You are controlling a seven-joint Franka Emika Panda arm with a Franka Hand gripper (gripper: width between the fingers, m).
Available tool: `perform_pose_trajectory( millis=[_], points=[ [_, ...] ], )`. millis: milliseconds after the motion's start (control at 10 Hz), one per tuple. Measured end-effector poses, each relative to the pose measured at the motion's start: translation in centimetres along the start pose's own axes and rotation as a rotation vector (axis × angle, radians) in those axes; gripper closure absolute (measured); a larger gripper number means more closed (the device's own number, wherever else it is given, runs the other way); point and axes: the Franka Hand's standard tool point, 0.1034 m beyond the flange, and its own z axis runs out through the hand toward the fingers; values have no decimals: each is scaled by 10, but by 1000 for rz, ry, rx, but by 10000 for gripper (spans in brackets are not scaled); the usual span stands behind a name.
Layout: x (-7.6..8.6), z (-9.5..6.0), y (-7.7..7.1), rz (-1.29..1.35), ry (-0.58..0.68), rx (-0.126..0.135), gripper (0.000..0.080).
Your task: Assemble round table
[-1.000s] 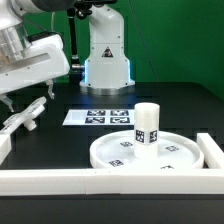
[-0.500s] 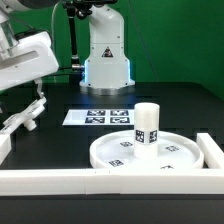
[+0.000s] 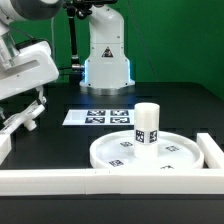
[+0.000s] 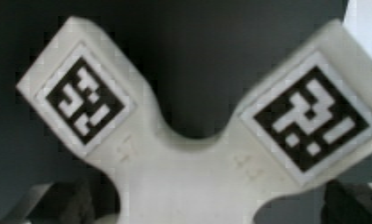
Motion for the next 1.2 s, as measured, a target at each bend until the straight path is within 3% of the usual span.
perform_pose_trajectory(
  millis=[300, 1200],
  points=[
    [-4, 8, 0, 0, -14, 8, 151],
    [0, 11, 0, -38, -18, 8, 151]
  ],
)
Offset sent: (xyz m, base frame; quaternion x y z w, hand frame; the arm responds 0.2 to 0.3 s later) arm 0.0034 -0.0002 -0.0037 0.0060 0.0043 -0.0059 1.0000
